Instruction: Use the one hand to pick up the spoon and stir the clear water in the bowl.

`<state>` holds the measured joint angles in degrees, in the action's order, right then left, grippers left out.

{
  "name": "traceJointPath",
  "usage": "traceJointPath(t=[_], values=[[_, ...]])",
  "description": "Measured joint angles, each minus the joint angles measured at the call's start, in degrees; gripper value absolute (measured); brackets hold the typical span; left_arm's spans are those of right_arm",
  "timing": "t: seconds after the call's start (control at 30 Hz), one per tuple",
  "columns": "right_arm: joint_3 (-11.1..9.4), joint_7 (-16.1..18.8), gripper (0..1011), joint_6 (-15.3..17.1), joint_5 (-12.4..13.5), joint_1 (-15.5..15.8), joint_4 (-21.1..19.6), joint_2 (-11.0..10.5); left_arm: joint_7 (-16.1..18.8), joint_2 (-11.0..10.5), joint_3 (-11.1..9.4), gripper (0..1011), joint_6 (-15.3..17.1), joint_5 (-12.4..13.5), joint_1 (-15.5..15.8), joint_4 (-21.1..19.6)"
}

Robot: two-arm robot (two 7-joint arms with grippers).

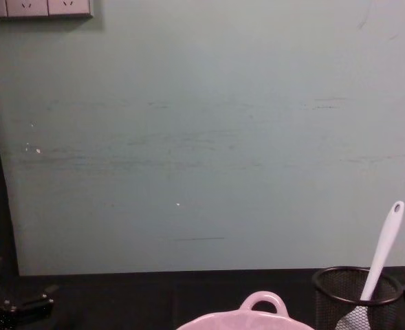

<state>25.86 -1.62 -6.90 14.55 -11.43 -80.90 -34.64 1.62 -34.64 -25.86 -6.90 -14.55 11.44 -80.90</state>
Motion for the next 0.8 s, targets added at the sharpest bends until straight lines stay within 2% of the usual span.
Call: traceJointPath(t=[0.8], values=[[0.00, 0.00, 1004, -0.01, 0.00, 0.00, 0.00, 0.00, 0.00, 0.00, 0.00, 1005, 0.00, 0.00, 0.00, 0.00]])
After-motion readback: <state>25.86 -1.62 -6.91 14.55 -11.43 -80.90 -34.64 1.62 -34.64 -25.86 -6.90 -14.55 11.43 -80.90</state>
